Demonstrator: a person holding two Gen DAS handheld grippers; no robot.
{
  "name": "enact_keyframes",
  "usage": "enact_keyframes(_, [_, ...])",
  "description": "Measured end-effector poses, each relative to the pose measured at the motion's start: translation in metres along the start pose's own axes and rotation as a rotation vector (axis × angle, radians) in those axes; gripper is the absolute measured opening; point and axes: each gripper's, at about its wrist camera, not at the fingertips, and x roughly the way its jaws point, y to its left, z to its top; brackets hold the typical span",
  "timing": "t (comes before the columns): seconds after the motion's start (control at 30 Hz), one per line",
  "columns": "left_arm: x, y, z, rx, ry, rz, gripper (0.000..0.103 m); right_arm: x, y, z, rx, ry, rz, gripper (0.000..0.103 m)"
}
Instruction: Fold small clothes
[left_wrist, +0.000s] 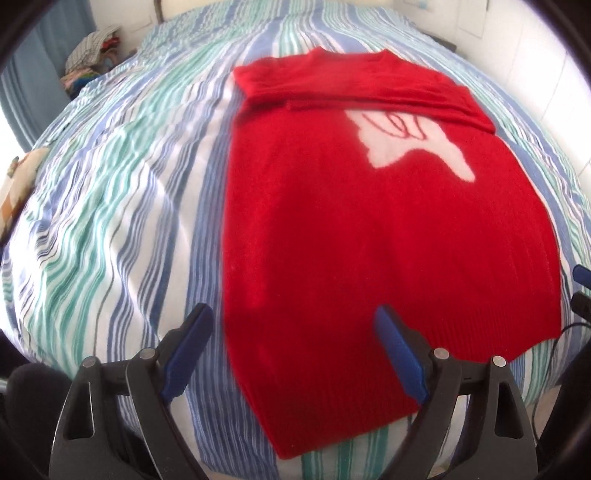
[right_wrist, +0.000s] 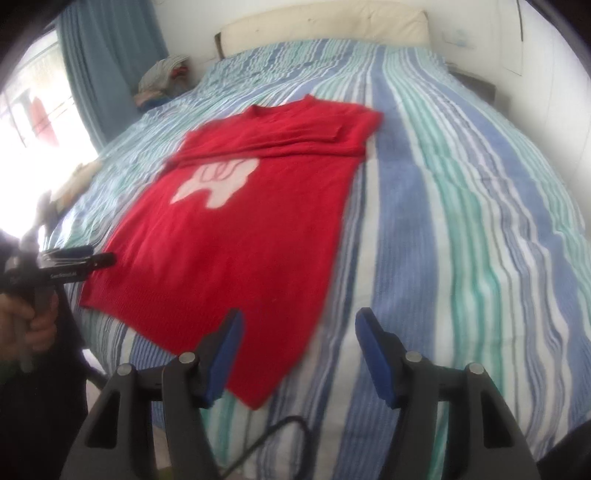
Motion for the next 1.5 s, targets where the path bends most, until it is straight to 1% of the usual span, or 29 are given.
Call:
enact_keyframes(0.07, [0.007, -0.004, -0.003, 0.020, 0.040, 0.010, 0.093, 0.009, 0.021, -0.005, -0.049, 0.019, 0.068, 0.062])
enact_keyframes(0.13, [0.009, -0.004, -0.005, 0.019, 0.052, 0.018, 0.095, 0.015, 0.040, -0.009, -0.120, 0.031, 0.122, 0.062])
enact_keyframes(0.17, [0.008, -0.003, -0.004, 0.015, 0.056, 0.014, 0.095, 0.020, 0.046, -0.010, -0.153, 0.050, 0.140, 0.062])
enact_keyframes(0.2, [0.007, -0.001, -0.003, 0.005, 0.061, 0.006, 0.095, 0.028, 0.049, -0.013, -0.175, 0.083, 0.134, 0.062])
enact_keyframes(0.27, [0.002, 0.005, -0.003, -0.026, 0.061, -0.007, 0.095, 0.044, 0.046, -0.020, -0.162, 0.166, 0.103, 0.062])
enact_keyframes(0.3, [-0.002, 0.009, -0.002, -0.046, 0.052, -0.020, 0.095, 0.047, 0.040, -0.023, -0.134, 0.181, 0.102, 0.062])
enact_keyframes(0.37, [-0.014, 0.021, 0.008, -0.083, 0.008, -0.053, 0.095, 0.042, 0.029, -0.024, -0.073, 0.170, 0.120, 0.062])
enact_keyframes(0.47, [-0.025, 0.043, 0.040, -0.116, -0.065, -0.066, 0.095, 0.030, 0.021, -0.019, -0.035, 0.113, 0.110, 0.062])
enact_keyframes(0.57, [-0.019, 0.064, 0.085, -0.154, -0.125, -0.088, 0.095, 0.026, 0.017, -0.015, -0.013, 0.077, 0.114, 0.062])
enact_keyframes(0.63, [-0.004, 0.079, 0.117, -0.185, -0.134, -0.096, 0.094, 0.028, 0.016, -0.013, -0.004, 0.074, 0.121, 0.062])
enact_keyframes(0.7, [0.019, 0.092, 0.147, -0.222, -0.116, -0.130, 0.093, 0.029, 0.018, -0.012, -0.013, 0.070, 0.120, 0.062])
enact_keyframes(0.77, [0.041, 0.097, 0.172, -0.246, -0.085, -0.148, 0.085, 0.030, 0.020, -0.012, -0.023, 0.069, 0.115, 0.062])
enact_keyframes(0.8, [0.052, 0.097, 0.183, -0.253, -0.069, -0.148, 0.083, 0.030, 0.020, -0.012, -0.025, 0.071, 0.113, 0.062])
enact_keyframes(0.83, [0.064, 0.097, 0.191, -0.258, -0.048, -0.156, 0.082, 0.031, 0.021, -0.012, -0.025, 0.074, 0.113, 0.062])
enact_keyframes(0.9, [0.084, 0.095, 0.199, -0.278, -0.012, -0.144, 0.075, 0.034, 0.021, -0.012, -0.029, 0.081, 0.114, 0.062])
enact_keyframes(0.93, [0.092, 0.094, 0.198, -0.290, 0.002, -0.138, 0.062, 0.035, 0.021, -0.012, -0.031, 0.082, 0.111, 0.062])
enact_keyframes(0.97, [0.099, 0.094, 0.195, -0.295, 0.015, -0.145, 0.025, 0.035, 0.021, -0.013, -0.034, 0.083, 0.112, 0.062])
enact_keyframes(1.0, [0.104, 0.095, 0.192, -0.285, 0.029, -0.169, 0.005, 0.036, 0.021, -0.013, -0.035, 0.085, 0.114, 0.062])
enact_keyframes(1.03, [0.102, 0.093, 0.186, -0.276, 0.020, -0.166, 0.004, 0.036, 0.021, -0.013, -0.035, 0.088, 0.114, 0.062])
enact_keyframes(1.1, [0.095, 0.092, 0.175, -0.249, -0.011, -0.124, 0.004, 0.038, 0.020, -0.013, -0.032, 0.092, 0.116, 0.062])
enact_keyframes(1.17, [0.097, 0.095, 0.169, -0.222, -0.002, -0.064, 0.004, 0.038, 0.018, -0.013, -0.024, 0.093, 0.123, 0.062])
enact_keyframes(1.27, [0.095, 0.098, 0.166, -0.180, 0.001, -0.058, 0.005, 0.042, 0.015, -0.012, -0.012, 0.099, 0.136, 0.062])
enact_keyframes(1.3, [0.090, 0.099, 0.168, -0.178, 0.005, -0.069, 0.005, 0.043, 0.015, -0.012, -0.010, 0.100, 0.139, 0.062])
enact_keyframes(1.33, [0.084, 0.104, 0.170, -0.197, -0.004, -0.097, 0.011, 0.043, 0.014, -0.011, -0.010, 0.098, 0.141, 0.062])
enact_keyframes(1.37, [0.077, 0.110, 0.174, -0.226, -0.028, -0.130, 0.025, 0.042, 0.014, -0.011, -0.009, 0.095, 0.143, 0.062])
enact_keyframes(1.4, [0.073, 0.115, 0.181, -0.255, -0.057, -0.153, 0.036, 0.041, 0.014, -0.011, -0.006, 0.093, 0.144, 0.062])
enact_keyframes(1.43, [0.068, 0.120, 0.189, -0.277, -0.086, -0.165, 0.058, 0.040, 0.013, -0.011, -0.001, 0.090, 0.145, 0.062])
enact_keyframes(1.47, [0.065, 0.123, 0.198, -0.290, -0.107, -0.173, 0.069, 0.040, 0.013, -0.012, 0.002, 0.089, 0.146, 0.062])
enact_keyframes(1.5, [0.065, 0.123, 0.208, -0.291, -0.114, -0.179, 0.070, 0.040, 0.013, -0.012, 0.004, 0.092, 0.147, 0.062])
